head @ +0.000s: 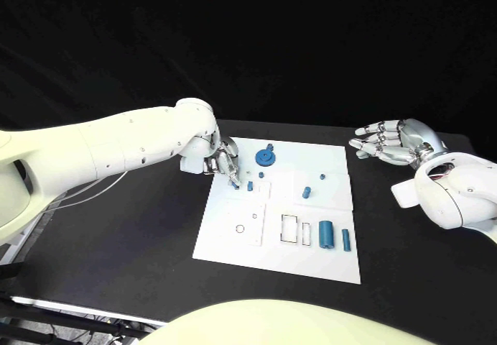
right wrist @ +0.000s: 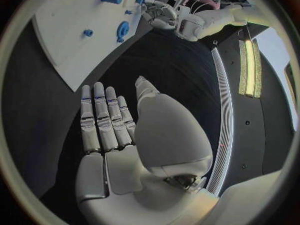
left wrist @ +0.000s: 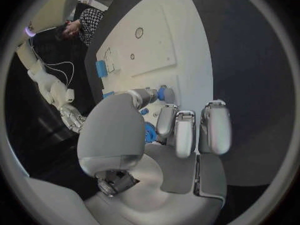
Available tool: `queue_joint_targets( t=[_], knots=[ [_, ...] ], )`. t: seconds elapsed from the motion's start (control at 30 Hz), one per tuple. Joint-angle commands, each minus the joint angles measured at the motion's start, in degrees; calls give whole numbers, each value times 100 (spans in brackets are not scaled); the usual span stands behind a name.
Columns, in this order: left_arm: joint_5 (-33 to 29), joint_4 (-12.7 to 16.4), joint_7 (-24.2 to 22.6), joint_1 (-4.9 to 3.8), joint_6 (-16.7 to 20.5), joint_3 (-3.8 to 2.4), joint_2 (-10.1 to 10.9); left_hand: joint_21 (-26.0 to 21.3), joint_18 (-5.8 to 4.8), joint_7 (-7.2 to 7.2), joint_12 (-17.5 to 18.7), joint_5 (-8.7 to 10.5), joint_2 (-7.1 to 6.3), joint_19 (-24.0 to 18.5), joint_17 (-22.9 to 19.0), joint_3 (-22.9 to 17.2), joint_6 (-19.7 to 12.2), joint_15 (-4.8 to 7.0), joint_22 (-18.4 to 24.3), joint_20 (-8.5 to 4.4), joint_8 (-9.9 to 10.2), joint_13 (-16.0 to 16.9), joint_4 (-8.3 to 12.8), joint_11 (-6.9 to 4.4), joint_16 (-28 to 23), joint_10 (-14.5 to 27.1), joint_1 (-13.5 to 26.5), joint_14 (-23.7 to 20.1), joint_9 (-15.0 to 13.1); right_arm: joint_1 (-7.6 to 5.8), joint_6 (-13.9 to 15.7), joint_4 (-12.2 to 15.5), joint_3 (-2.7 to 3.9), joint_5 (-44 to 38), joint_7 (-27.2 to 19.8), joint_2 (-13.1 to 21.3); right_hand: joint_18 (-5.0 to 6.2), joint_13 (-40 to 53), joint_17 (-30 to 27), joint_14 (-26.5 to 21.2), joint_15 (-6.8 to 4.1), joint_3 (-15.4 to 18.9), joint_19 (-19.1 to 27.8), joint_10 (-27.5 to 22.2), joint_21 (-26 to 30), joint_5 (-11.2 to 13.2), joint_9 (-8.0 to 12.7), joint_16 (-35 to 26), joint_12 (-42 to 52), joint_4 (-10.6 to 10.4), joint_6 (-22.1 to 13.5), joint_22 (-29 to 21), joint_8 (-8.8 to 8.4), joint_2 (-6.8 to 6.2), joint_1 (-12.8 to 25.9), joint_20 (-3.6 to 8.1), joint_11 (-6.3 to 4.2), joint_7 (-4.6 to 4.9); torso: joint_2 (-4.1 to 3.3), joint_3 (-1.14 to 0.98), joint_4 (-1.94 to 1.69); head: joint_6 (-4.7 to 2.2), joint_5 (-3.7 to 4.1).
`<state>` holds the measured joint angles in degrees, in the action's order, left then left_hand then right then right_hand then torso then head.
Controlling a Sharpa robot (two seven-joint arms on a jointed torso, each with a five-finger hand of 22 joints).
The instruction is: Assemble the parts on the task board
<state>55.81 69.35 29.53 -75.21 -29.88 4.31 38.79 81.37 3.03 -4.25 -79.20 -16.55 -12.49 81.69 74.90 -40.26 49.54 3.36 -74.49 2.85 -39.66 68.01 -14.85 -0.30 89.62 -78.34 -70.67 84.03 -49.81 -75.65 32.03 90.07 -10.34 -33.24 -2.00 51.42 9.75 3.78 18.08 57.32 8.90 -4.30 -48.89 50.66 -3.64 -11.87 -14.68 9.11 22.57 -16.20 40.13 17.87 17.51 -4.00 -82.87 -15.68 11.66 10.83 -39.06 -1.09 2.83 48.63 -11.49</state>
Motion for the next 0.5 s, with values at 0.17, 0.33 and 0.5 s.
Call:
queue_joint_targets(
  t=[0.17,0.33,0.5],
  knots=[
    [-311,-75,-64,-25,-282,-42,-54,25,44,38,-22,-28,31,52,1510,-1270,28,24,-11,-9,-30,12,1270,-15,38,-43,27,597,-6,5,-90,-3,1,-26,-38,-11,72,-7,-18,39,12,13,33,-33,4,20,11,-22,22,7,-8,-27,37,47,22,5,7,474,-4,-5,4,2,-10],
    [-379,-153,-43,-52,-543,-52,-99,23,45,39,-24,-30,27,50,1510,-1276,32,25,-7,-10,-27,17,1280,-16,38,-46,30,597,-5,5,-92,-4,1,-26,-34,-16,72,-7,-18,39,12,13,33,-33,4,20,11,-22,22,7,-8,-27,37,47,22,5,7,474,-4,-8,8,13,-4],
    [-453,-245,-9,-68,-758,-54,-134,20,46,40,-31,-31,22,47,1510,-1280,37,26,-1,-10,-23,34,1289,-17,38,-54,32,597,-5,6,-93,-6,1,-26,-30,-19,72,-7,-18,39,12,13,33,-33,4,20,11,-22,22,7,-8,-27,37,47,22,5,7,474,-5,-7,0,20,3]
  ],
)
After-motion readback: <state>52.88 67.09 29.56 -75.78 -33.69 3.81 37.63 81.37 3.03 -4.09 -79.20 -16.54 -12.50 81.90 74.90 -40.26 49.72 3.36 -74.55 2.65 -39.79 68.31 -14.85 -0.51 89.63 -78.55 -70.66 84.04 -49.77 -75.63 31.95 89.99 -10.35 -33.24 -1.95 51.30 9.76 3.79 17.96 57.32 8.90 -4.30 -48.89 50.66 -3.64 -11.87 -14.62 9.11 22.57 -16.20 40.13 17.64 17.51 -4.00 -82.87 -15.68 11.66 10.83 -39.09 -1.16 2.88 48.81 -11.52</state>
